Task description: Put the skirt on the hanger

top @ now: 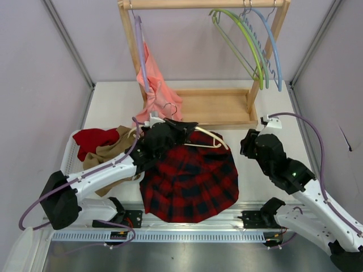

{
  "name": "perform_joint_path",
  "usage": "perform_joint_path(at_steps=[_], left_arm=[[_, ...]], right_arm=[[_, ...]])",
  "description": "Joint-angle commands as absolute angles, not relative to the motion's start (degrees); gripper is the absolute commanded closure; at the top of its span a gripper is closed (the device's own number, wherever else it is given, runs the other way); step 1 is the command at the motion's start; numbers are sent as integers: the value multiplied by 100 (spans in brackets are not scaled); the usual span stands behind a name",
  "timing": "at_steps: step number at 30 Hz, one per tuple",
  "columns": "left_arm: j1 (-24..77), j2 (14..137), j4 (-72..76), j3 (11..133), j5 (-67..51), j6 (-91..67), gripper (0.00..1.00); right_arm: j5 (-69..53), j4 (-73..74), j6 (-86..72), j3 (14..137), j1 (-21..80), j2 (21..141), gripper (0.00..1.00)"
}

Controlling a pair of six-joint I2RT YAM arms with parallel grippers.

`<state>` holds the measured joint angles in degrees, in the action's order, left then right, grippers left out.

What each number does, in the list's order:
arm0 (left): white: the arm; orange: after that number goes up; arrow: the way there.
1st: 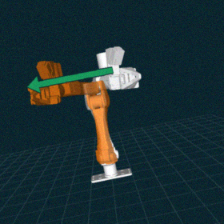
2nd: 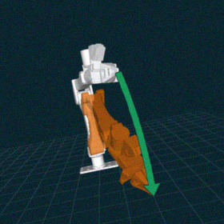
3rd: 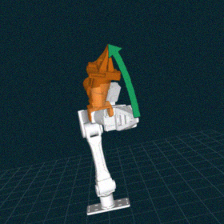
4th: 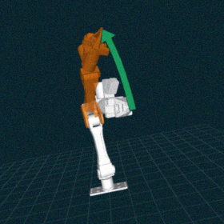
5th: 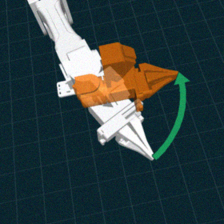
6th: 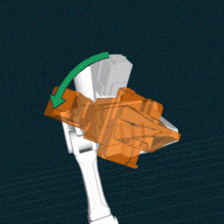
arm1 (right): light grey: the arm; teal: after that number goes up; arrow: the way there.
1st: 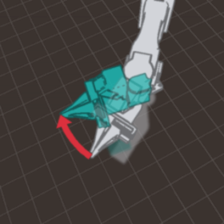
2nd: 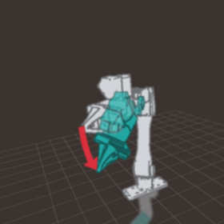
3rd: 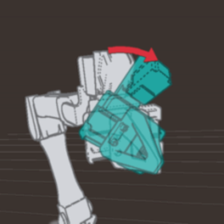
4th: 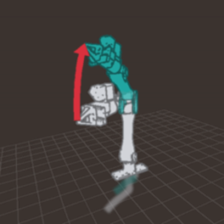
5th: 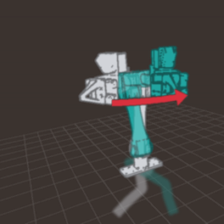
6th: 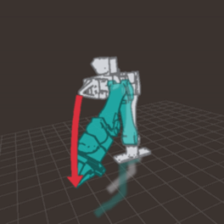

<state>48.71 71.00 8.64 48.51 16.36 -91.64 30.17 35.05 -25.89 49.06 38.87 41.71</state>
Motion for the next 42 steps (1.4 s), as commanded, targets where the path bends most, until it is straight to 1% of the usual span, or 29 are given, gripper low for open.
perform_joint_path(at_steps=[1, 5, 11, 17, 21, 25, 35, 42], left_arm=[[4851, 7216, 1441, 5246, 1398, -8930, 100], [4895, 7356, 1511, 5344, 1398, -8895, 100], [4992, 7611, 1608, 5528, 1362, -8868, 100], [5054, 7726, 1740, 5511, 1239, -8807, 100], [5071, 7778, 1854, 5467, 1169, -8736, 100], [5080, 7840, 2030, 5388, 1064, -8666, 100], [5089, 7910, 2346, 5344, 879, -8561, 100], [5089, 7822, 2338, 5282, 931, -8368, 100]], right_arm=[[2795, 3867, -3295, 4826, 3867, 4078, 49], [2471, 3691, -3419, 4632, 3867, 3868, 51], [2154, 3946, -3550, 4527, 3867, 3815, 54], [2531, 4464, -3937, 4518, 3867, 3665, 56], [2338, 4535, -4174, 4456, 3867, 3630, 57], [2057, 4334, -4149, 4298, 3867, 3604, 57], [1890, 4079, -4122, 3920, 3867, 3516, 58], [1601, 3342, -4017, 3367, 3867, 3051, 57]])
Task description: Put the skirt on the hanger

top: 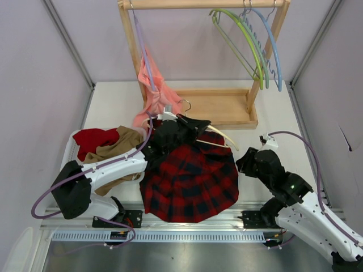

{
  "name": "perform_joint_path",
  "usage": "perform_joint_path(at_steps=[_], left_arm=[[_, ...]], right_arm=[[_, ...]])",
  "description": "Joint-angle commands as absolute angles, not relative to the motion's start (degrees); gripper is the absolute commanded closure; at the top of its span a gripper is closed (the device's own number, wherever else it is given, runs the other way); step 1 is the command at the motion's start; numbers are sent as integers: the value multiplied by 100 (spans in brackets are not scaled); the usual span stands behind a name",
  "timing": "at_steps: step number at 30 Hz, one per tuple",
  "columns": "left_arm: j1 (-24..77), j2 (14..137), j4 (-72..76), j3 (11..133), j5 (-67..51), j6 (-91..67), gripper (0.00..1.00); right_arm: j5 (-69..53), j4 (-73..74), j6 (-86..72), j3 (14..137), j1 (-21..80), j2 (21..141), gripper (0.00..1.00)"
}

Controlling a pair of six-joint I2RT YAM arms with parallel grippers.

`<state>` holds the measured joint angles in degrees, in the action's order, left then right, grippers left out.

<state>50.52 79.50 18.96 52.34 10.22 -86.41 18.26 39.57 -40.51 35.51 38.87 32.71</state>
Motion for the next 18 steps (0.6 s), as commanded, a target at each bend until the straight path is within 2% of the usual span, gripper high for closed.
perform_joint_path(at_steps=[1, 9, 18], left_arm=[[5089, 7814, 2312, 5291, 949, -8358, 100], [5089, 7752, 2259, 5203, 1037, -8376, 100], [4993, 7383, 1925, 5133, 1230, -8341, 100]], right_arm=[[1530, 3227, -3991, 3297, 3867, 3006, 57], [1037, 1803, -3639, 2549, 4016, 2944, 48], [1916, 1117, -3858, 1742, 4385, 2190, 47]])
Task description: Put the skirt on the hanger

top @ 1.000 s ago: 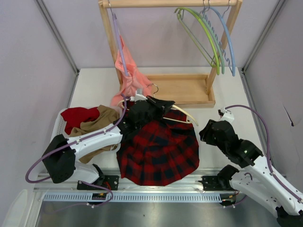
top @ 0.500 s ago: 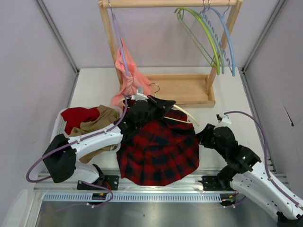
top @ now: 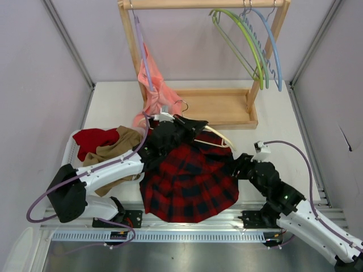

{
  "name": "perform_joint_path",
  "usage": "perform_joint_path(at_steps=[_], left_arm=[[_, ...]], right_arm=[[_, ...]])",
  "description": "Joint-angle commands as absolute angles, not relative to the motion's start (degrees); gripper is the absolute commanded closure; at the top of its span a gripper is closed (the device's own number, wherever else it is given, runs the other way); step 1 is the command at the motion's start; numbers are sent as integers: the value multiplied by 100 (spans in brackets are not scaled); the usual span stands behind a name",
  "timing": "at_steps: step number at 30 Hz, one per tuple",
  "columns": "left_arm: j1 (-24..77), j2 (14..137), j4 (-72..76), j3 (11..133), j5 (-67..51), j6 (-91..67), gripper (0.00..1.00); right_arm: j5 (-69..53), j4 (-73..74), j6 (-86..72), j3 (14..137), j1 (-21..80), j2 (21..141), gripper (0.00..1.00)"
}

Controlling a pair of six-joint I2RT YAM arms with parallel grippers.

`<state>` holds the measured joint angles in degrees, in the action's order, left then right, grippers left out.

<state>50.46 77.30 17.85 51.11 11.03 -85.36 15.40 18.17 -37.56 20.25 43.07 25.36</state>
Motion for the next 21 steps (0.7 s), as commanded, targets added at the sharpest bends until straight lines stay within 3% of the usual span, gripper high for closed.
perform_joint_path(at_steps=[1, 17, 21], left_arm=[[4983, 7365, 1916, 5159, 1239, -8315, 100], [4940, 7436, 1740, 5300, 1266, -8305, 100], [4931, 7409, 1784, 5300, 1222, -8341, 100]], right_arm=[[1933, 1003, -3945, 1627, 4403, 1971, 47], [2267, 62, -3586, 1204, 4456, 2241, 51], [2364, -219, -3402, 1186, 4465, 2399, 66]])
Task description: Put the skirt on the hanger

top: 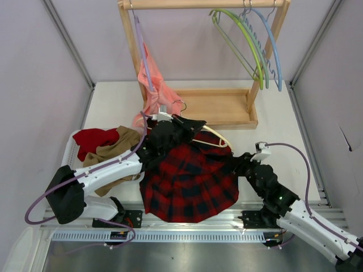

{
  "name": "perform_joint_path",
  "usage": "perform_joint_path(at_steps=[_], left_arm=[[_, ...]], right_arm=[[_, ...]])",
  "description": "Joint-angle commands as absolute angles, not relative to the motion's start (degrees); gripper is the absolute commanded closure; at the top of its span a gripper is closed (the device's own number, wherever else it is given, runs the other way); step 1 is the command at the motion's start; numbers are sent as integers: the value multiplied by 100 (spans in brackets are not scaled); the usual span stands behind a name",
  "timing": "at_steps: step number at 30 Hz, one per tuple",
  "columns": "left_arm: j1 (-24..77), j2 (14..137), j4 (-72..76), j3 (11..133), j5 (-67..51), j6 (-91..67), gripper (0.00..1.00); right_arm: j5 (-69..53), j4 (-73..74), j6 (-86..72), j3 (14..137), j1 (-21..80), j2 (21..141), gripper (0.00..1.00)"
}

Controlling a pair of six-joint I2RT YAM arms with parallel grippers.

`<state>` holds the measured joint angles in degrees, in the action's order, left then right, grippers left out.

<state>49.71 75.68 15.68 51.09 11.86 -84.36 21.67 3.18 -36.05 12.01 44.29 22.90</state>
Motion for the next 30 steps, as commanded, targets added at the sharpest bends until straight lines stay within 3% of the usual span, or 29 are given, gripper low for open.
perform_joint_path(at_steps=[1, 7, 21, 30], left_arm=[[4931, 7400, 1793, 5317, 1213, -8376, 100], [4931, 7453, 1890, 5326, 1160, -8455, 100], [4922, 7602, 1916, 5379, 1222, -8411, 100], [4922, 7672, 1942, 5432, 1292, -8446, 100]], right_arm=[[2382, -255, -3340, 1195, 4465, 2495, 71], [2320, -807, -3217, 1152, 4456, 2803, 100], [1292, -2206, -2224, 870, 4465, 2874, 100], [1591, -2312, -2285, 993, 4438, 3006, 100]])
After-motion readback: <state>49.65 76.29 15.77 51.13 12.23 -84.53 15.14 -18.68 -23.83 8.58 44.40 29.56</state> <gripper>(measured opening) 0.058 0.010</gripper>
